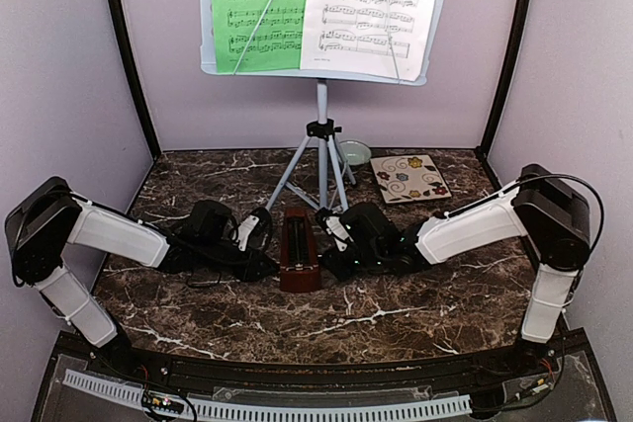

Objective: Set up the instrument practice props

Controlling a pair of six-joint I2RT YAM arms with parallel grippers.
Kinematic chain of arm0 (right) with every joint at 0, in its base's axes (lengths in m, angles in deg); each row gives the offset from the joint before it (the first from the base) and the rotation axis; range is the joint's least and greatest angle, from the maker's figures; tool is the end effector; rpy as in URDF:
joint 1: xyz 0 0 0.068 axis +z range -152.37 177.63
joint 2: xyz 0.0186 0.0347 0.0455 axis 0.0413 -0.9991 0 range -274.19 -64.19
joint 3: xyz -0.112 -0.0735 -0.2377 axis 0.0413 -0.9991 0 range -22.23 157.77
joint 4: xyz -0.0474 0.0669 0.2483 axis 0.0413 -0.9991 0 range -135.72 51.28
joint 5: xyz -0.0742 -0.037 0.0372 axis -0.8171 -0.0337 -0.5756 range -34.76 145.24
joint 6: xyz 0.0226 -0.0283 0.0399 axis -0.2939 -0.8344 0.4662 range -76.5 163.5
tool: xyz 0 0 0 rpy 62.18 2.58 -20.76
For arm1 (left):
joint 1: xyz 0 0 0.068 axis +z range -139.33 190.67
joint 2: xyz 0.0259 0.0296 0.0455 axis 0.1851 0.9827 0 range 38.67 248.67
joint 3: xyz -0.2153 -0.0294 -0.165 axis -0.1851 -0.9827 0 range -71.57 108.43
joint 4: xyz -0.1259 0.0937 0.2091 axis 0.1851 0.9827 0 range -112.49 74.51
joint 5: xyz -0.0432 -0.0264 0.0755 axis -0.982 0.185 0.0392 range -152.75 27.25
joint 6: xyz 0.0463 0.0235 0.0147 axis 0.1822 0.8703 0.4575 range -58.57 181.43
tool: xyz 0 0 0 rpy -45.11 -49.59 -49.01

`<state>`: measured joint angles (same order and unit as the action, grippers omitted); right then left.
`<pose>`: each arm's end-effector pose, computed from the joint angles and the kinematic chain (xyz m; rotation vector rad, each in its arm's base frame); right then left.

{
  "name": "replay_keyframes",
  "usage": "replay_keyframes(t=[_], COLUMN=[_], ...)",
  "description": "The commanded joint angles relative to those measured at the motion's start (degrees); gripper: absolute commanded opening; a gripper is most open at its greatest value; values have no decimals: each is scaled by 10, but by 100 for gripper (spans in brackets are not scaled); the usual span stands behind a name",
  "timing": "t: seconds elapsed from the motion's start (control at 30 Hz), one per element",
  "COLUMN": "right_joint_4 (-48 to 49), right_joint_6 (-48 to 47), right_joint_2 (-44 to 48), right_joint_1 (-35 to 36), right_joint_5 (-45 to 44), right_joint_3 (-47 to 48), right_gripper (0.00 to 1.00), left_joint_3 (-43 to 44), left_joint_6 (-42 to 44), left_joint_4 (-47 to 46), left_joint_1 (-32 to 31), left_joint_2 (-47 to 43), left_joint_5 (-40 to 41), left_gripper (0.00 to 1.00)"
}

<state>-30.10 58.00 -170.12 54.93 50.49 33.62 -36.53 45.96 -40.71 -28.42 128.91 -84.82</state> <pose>0.2065 0.3163 0.1455 -0.8179 2.2078 0.5431 0.2210 -0.1968 0.1462 0.6952 2.2237 -0.9320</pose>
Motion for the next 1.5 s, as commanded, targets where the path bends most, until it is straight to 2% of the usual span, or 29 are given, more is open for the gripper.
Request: replay_keyframes(t=[0.0, 0.2, 0.3, 0.4, 0.53, 0.67, 0.87, 1.23, 1.47], right_joint_4=[51, 49, 60, 80, 100, 118, 126, 122, 116], right_joint_6=[-30, -36, -31, -26, -24, -20, -7, 17, 18], right_joint_2=[-8, -7, 18, 56, 88, 101, 97, 70, 66], right_joint_1=[2, 1, 1, 1, 3, 8, 13, 18, 18], right_joint_5=[7, 20, 25, 38, 63, 94, 113, 90, 72], right_joint_3=[35, 44, 17, -19, -49, -48, -13, 35, 38], right_gripper=[33, 34, 43, 57, 71, 79, 85, 78, 65], left_joint_3=[-10, -9, -11, -16, -16, -12, -5, 2, 3], left_joint_6=[3, -6, -8, -11, -9, -7, -10, -8, -6], left_joint_4=[-21, -8, 5, 3, 5, 4, 7, 6, 9], left_joint_1=[-13, -14, -13, -13, -13, -12, -12, -12, -12], left_joint_2=[-13, -20, -32, -47, -64, -71, -77, -73, -73], left_joint_5=[-23, 15, 41, 58, 73, 75, 85, 80, 84], left_gripper=[29, 28, 29, 31, 33, 35, 35, 35, 35])
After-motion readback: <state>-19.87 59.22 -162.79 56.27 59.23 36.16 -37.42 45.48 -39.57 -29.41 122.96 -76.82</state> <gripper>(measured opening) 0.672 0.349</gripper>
